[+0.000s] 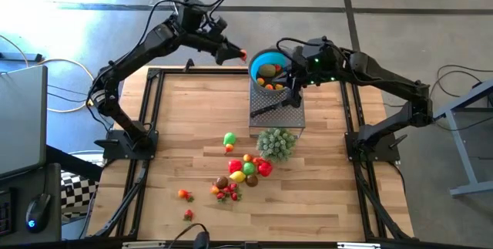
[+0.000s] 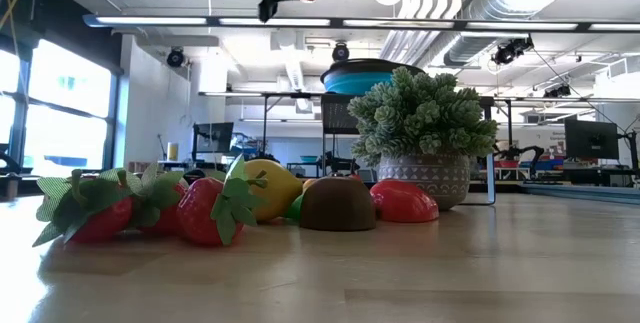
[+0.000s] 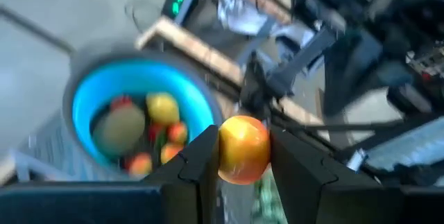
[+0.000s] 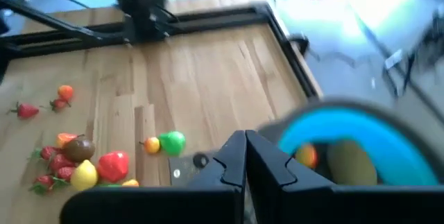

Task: Pick & Place Fruit
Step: Put the orange pear into the blue strainer bowl

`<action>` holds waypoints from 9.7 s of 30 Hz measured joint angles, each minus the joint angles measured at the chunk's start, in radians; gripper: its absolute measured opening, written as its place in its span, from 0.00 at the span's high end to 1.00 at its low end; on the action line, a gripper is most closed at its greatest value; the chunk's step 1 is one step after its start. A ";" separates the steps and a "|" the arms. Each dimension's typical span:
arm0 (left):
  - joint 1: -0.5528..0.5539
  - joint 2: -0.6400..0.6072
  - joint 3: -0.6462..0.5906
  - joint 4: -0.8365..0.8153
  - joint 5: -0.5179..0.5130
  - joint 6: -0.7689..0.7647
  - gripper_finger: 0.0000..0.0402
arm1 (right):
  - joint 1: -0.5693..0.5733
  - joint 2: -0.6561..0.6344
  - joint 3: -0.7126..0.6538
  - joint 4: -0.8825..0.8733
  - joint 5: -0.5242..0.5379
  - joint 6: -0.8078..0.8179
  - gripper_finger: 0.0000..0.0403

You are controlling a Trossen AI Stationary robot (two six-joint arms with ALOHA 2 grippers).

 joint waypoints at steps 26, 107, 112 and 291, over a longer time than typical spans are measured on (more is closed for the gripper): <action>-0.146 0.000 0.001 0.200 -0.031 0.225 0.72 | -0.032 0.030 0.000 0.170 -0.261 0.619 0.72; -0.144 0.002 -0.001 0.018 -0.040 0.152 0.48 | -0.149 0.101 0.000 0.152 -0.308 0.570 0.99; -0.144 0.001 -0.001 -0.027 -0.042 0.165 0.48 | -0.148 0.068 0.000 0.109 -0.345 0.481 0.99; -0.327 0.216 -1.068 1.022 -0.443 0.213 0.22 | -0.124 -0.084 -0.154 -0.377 0.205 0.404 0.99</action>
